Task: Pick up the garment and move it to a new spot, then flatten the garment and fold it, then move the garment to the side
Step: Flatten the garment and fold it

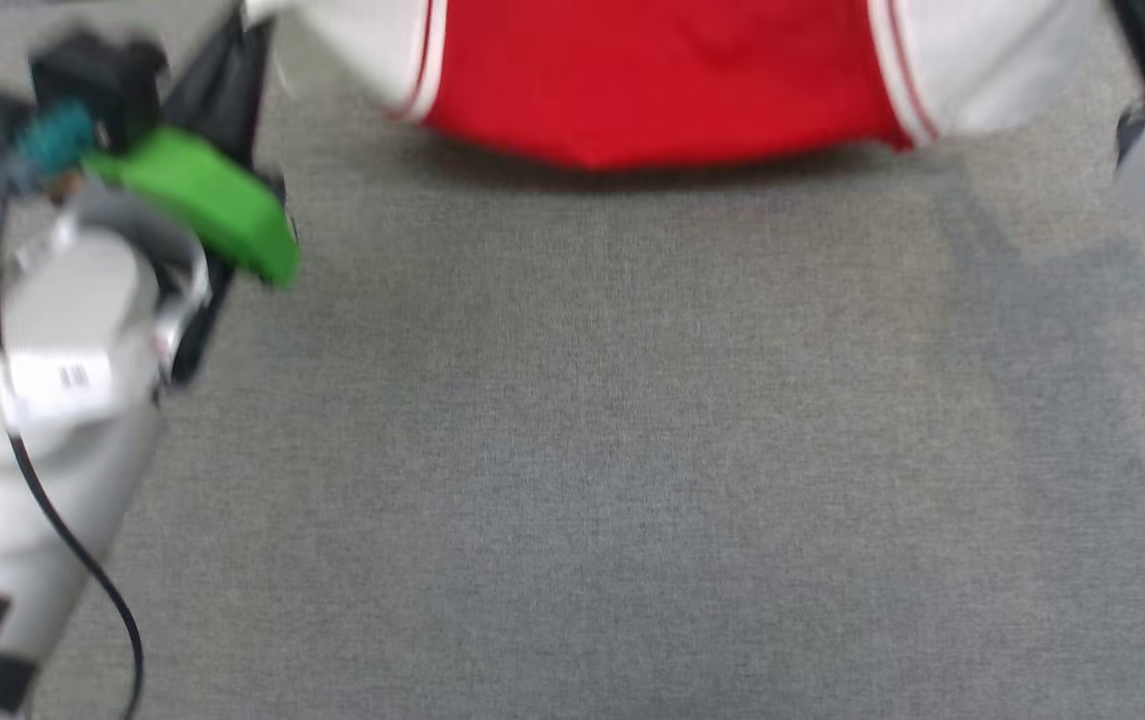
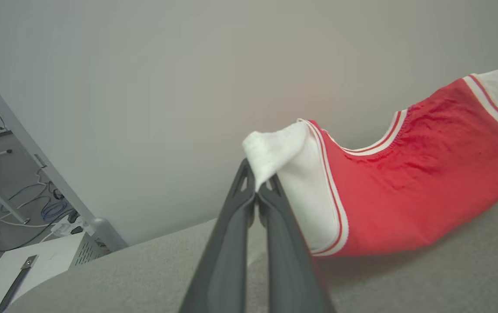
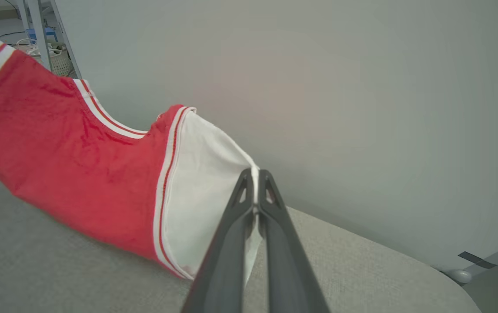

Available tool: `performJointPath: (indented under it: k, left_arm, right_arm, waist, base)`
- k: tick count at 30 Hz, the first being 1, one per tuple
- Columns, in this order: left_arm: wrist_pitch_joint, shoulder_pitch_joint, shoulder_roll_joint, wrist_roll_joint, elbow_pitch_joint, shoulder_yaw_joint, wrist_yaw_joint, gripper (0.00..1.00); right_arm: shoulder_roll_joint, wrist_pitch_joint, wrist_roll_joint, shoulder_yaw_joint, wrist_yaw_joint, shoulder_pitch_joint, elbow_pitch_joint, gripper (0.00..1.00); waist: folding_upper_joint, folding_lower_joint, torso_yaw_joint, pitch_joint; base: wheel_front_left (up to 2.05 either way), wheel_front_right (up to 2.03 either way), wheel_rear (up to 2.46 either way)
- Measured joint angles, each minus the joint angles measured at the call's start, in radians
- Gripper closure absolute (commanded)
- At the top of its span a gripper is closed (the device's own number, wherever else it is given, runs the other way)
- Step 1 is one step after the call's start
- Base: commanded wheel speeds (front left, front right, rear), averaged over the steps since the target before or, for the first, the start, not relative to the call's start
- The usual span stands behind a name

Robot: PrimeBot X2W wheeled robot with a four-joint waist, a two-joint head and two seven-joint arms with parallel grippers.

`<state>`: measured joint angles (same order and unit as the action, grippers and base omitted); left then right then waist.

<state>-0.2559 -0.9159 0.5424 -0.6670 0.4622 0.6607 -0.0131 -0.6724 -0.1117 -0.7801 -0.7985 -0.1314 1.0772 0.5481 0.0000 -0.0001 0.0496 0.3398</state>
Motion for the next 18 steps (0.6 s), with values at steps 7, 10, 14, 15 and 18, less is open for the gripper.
performJointPath:
  k: [7, 10, 14, 15, 18]
  left_arm:
    - [0.000, 0.334, 0.038, -0.047, -0.088, -0.028, 0.053, 1.00]
    - [0.000, 0.447, 0.046, -0.056, -0.097, -0.026, 0.075, 1.00]
    - [0.000, 0.560, 0.042, -0.067, -0.101, -0.038, 0.094, 1.00]
    - [0.000, 0.588, 0.041, -0.068, -0.101, -0.047, 0.099, 1.00]
    - [0.000, 0.656, 0.041, -0.080, -0.101, -0.059, 0.107, 1.00]
  right_arm:
    - [-0.025, 0.003, -0.018, 0.011, 0.000, -0.315, -0.104, 1.00]
    - [-0.025, 0.015, -0.018, 0.020, 0.000, -0.435, -0.123, 1.00]
    - [-0.021, 0.026, -0.018, 0.046, 0.000, -0.575, -0.137, 1.00]
    - [-0.020, 0.028, -0.018, 0.059, 0.000, -0.610, -0.139, 1.00]
    - [-0.016, 0.028, -0.023, 0.100, 0.000, -0.710, -0.144, 1.00]
  waist:
    - [0.0001, 0.0000, -0.006, -0.098]
    - [0.0000, 0.0000, -0.013, -0.136]
    - [0.0000, 0.0000, -0.024, -0.183]
    - [0.0001, 0.0000, -0.027, -0.196]
    - [0.0000, 0.0000, -0.032, -0.229]
  base:
    - [0.00, 0.00, 0.00]
    - [0.00, 0.00, 0.00]
    - [0.00, 0.00, 0.00]
    - [0.00, 0.00, 0.00]
    - [0.00, 0.00, 0.00]
